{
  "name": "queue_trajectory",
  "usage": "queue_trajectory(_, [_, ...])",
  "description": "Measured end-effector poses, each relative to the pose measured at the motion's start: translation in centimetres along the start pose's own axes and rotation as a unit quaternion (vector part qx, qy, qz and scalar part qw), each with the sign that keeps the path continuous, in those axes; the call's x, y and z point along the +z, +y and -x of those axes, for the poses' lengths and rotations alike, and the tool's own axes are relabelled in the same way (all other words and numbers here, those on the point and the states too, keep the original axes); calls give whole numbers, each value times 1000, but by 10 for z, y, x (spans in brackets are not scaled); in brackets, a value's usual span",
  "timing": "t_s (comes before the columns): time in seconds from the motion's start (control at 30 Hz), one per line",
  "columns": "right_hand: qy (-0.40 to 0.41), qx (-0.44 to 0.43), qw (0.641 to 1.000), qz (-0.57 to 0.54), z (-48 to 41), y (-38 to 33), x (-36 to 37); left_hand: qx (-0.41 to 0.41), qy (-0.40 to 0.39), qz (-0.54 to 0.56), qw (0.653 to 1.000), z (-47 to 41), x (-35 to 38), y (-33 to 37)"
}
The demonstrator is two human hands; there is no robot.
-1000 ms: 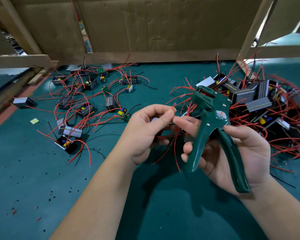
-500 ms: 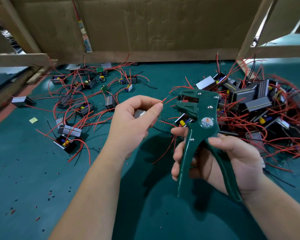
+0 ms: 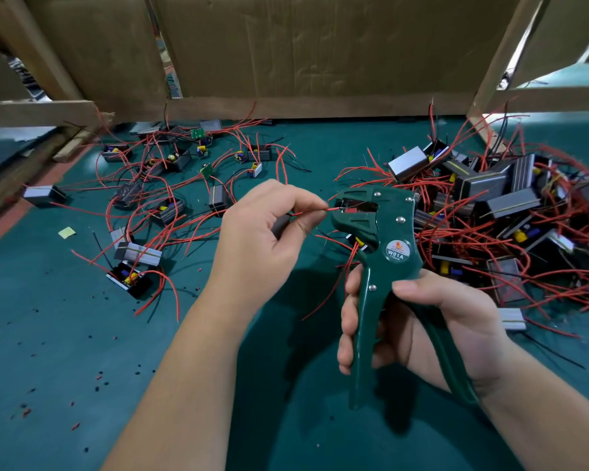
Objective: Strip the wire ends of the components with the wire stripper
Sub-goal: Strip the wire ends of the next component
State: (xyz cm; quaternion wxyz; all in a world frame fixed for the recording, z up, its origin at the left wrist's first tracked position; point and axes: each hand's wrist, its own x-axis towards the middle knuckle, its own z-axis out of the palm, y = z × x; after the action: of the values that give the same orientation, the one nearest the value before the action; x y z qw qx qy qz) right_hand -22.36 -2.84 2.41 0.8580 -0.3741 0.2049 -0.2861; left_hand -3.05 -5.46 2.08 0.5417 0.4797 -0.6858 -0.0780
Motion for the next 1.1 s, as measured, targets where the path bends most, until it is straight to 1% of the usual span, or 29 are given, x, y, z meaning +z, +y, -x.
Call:
queue_trajectory(0.1, [25,-2,999,30,-1,2,-1,12,3,-10,1000,0,0,1])
queue_trajectory(0.47, [79,-14,991,104,-3,6,-3,40,-4,-56,998,1,-1,0])
queue_trajectory(0.7, [107,-6,985,132,-2,6,-4,55,-17,-87,995,1,-2,-2])
queue_trajectory(1.1, [94,0,987,130,-3,8,-5,51,-37,-133,989,0,-5,1])
